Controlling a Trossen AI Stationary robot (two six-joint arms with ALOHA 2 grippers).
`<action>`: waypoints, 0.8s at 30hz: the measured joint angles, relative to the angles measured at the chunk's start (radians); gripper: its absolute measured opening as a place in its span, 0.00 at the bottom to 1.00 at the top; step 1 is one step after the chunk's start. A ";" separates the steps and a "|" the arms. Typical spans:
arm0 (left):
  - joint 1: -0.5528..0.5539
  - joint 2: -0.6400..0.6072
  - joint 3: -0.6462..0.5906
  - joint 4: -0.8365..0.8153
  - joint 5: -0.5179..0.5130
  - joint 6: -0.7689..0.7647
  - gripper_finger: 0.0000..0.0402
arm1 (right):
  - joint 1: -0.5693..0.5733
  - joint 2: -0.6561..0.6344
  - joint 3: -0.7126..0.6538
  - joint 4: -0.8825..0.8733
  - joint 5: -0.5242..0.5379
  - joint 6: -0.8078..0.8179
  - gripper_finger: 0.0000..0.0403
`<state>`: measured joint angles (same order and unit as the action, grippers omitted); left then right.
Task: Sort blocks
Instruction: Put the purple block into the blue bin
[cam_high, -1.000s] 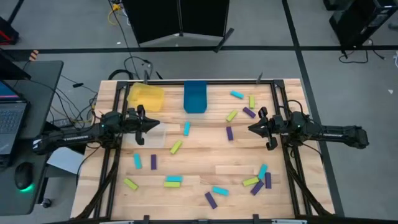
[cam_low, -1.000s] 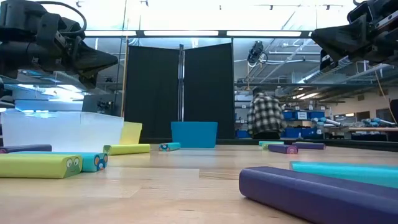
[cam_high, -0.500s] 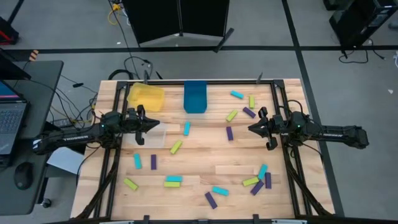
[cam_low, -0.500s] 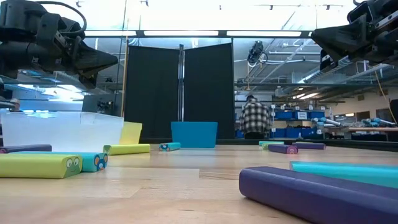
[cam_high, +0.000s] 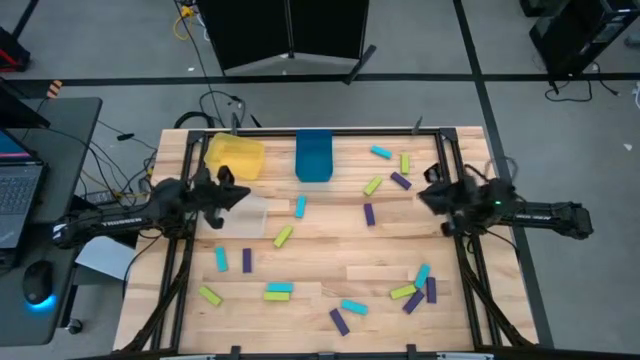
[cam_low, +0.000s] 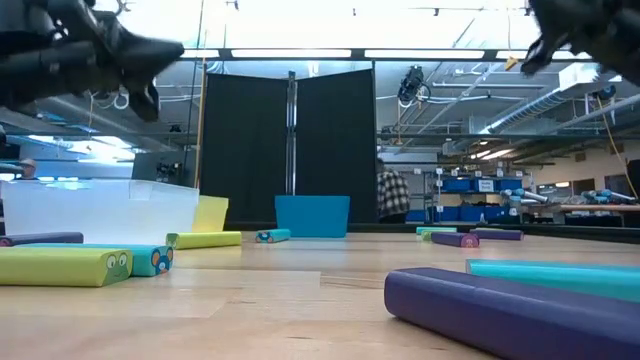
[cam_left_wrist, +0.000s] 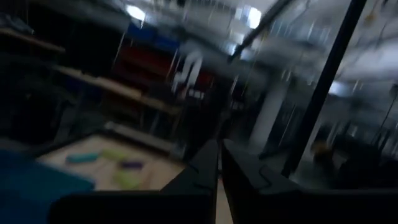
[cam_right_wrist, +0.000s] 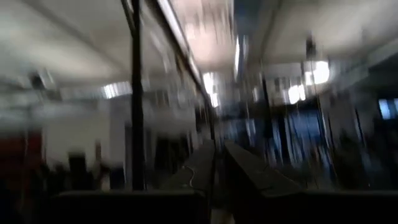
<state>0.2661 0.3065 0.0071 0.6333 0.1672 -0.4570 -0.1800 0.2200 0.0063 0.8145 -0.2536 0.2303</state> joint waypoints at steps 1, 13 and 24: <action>0.000 0.000 0.000 0.033 -0.002 -0.020 0.08 | -0.001 0.000 0.000 0.063 0.010 0.002 0.11; 0.000 0.011 0.008 0.201 -0.016 -0.179 0.08 | -0.001 0.002 0.045 0.264 0.151 0.094 0.11; -0.053 0.180 0.111 0.214 -0.014 -0.078 0.08 | -0.001 0.268 0.384 -0.638 0.390 0.058 0.11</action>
<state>0.2135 0.4867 0.1185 0.8471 0.1534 -0.5354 -0.1810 0.4876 0.3900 0.1769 0.1365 0.2886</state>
